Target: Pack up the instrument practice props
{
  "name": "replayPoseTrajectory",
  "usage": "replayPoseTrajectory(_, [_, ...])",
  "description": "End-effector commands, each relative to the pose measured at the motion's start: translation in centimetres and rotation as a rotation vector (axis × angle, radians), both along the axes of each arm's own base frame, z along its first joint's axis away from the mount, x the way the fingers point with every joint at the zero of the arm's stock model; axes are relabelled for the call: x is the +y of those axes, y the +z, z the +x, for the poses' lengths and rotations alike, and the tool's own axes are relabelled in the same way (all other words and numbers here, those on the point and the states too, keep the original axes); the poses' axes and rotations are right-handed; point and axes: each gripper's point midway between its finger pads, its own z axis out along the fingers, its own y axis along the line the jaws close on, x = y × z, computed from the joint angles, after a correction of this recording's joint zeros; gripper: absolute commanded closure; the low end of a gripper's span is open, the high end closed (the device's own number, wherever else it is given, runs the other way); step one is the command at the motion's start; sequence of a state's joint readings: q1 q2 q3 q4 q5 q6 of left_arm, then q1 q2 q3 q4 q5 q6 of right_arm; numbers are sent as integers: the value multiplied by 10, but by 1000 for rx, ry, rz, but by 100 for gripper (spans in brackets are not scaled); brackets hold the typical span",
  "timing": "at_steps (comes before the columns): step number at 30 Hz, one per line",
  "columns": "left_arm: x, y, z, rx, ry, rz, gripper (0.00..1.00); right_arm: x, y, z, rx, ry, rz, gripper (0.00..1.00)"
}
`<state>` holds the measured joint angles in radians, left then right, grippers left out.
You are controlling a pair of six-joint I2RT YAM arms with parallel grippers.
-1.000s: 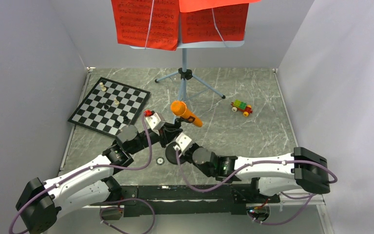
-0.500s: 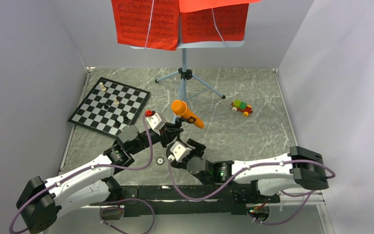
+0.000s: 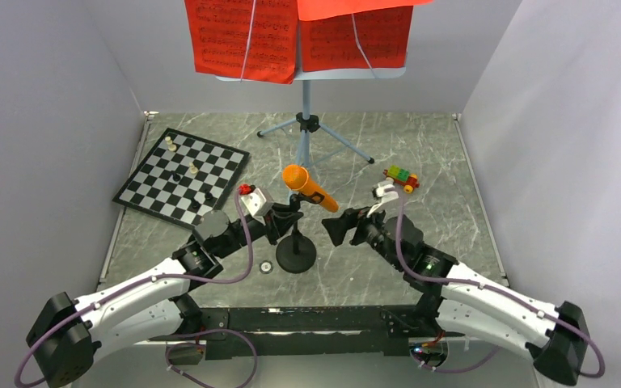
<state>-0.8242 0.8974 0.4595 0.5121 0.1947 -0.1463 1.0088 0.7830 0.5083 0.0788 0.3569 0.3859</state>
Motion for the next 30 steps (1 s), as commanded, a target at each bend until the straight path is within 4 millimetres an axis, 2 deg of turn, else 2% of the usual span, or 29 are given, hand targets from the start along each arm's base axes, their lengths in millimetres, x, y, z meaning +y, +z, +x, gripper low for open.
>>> replayPoseTrajectory(1, [3, -7, -1, 33, 27, -22, 100, 24, -7, -24, 313, 195, 306, 7])
replayPoseTrajectory(9, [9, 0, 1, 9, 83, -53, 100, 43, -26, -16, 540, 324, 453, 10])
replayPoseTrajectory(13, [12, 1, 1, -1, 107, -60, 100, 51, -24, -14, 598, 399, 549, 13])
replayPoseTrajectory(20, [10, -4, -4, 0, 105, -53, 100, 66, -25, -14, 662, 488, 624, 25])
replayPoseTrajectory(30, [7, -8, -3, 3, 126, -44, 100, 77, -30, -16, 710, 529, 615, 43])
